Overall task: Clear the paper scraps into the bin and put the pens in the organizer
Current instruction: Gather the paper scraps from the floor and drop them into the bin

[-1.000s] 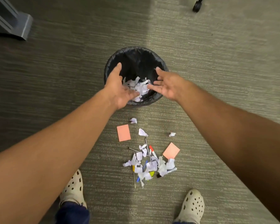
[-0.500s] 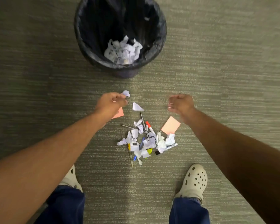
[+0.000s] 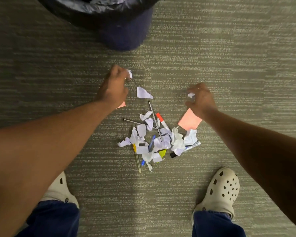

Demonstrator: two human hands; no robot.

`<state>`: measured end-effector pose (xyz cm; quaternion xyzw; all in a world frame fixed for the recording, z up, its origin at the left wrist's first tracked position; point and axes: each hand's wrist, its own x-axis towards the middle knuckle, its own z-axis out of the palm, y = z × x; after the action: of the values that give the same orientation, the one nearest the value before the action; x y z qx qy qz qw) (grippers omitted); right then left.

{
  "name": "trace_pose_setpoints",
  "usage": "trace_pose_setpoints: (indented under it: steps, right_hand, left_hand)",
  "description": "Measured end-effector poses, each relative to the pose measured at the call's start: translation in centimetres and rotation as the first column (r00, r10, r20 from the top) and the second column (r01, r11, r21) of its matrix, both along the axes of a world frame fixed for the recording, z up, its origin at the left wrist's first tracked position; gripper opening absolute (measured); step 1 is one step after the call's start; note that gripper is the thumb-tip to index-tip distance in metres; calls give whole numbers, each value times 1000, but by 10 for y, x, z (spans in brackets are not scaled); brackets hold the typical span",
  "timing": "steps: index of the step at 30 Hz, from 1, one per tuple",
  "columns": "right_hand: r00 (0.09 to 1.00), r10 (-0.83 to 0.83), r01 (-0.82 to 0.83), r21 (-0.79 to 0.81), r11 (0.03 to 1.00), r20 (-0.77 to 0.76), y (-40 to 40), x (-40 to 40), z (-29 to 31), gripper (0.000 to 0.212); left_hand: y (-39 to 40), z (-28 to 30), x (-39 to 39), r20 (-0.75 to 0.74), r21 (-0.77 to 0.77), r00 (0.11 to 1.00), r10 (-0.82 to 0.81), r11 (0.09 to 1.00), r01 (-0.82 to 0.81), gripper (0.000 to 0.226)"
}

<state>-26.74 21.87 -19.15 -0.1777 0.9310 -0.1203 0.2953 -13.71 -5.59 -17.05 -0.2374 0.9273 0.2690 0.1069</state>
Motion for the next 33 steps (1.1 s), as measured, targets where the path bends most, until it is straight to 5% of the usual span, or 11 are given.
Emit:
trace_pose_setpoints:
  steps: [2,4,7,10,14,17,19,22,24,29,33]
  right_hand:
    - [998,21,-21,2,1000,-52,2,7,-5,13]
    - [995,-77,75,-27,997,-69,5,14,-7,12]
    - [978,-198,189,-128,974,-61,-7,28,-2,9]
    - [990,-141,136,-217,967,-7,-39,42,-1,11]
    - [999,-22,29,-268,963,29,-101,49,5,18]
    - [992,89,-67,-232,970,85,-135,50,7,50]
    - [972,187,-166,-145,975,141,-147,56,3,67]
    - [937,325,-325,-20,945,125,-157,64,-6,50]
    - [959,249,-245,-42,969,132,-153,62,-11,42]
    - [995,-58,67,-113,991,86,-114,42,-5,23]
    - [989,-145,142,-140,980,-10,-70,40,5,17]
  left_hand:
    - [-1,-6,-7,5,-43,999,-33,999,33,60]
    - [-2,-9,-14,73,-55,993,-90,994,94,70]
    - [-4,-7,-20,181,-31,973,-146,988,154,55]
    - [-5,0,-20,218,-60,968,-127,988,144,43]
    - [-1,6,-8,91,24,989,119,992,-121,34]
    - [13,4,20,38,143,974,223,964,-226,22]
    - [24,-6,50,52,186,979,196,961,-203,10]
    - [39,-18,88,119,235,992,34,970,-62,11]
    - [47,-21,96,136,228,987,-89,972,56,11]
    - [68,-21,84,228,109,944,-237,970,218,79]
    - [87,-28,66,321,-13,906,-275,955,295,85]
